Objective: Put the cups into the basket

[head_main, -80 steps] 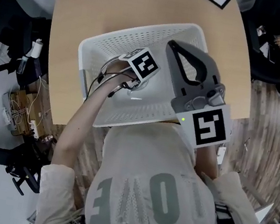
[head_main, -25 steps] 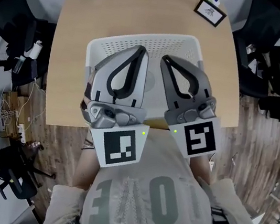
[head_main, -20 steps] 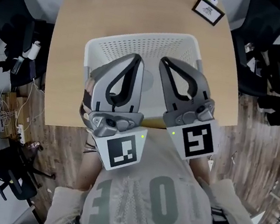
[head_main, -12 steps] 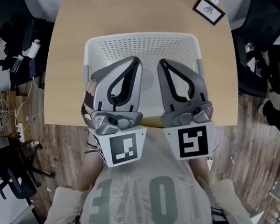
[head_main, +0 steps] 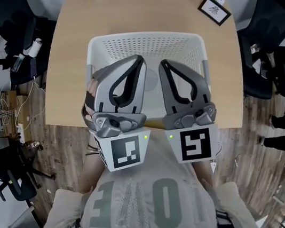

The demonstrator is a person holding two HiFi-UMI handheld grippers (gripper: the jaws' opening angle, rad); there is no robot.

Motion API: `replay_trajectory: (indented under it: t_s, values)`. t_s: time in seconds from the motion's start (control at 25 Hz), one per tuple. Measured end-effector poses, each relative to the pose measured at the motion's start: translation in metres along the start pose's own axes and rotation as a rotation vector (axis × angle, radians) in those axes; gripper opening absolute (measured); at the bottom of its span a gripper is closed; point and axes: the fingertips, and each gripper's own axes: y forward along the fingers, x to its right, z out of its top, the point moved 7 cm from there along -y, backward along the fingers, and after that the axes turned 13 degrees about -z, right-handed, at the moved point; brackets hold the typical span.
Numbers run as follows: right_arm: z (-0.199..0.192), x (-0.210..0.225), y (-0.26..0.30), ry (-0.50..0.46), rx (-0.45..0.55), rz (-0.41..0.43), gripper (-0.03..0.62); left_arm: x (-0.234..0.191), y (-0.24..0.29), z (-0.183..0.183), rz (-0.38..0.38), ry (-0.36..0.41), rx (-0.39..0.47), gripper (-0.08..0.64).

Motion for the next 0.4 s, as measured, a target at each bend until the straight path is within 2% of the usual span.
replay_trajectory:
  t_s: [0.12,0.28,0.4]
  values:
    - [0.000,-0.002,0.001,-0.013,-0.004,-0.003,-0.002,-0.002,-0.002,0.001,-0.009,0.012,-0.028,0.008]
    - [-0.006,-0.003,0.005,-0.062,-0.052,-0.006,-0.002,-0.002,-0.003,0.001,0.001,-0.002,0.011,0.008]
    - [-0.010,0.001,0.006,-0.076,-0.078,-0.020,-0.002,-0.004,-0.004,0.003,-0.006,0.006,-0.026,0.008]
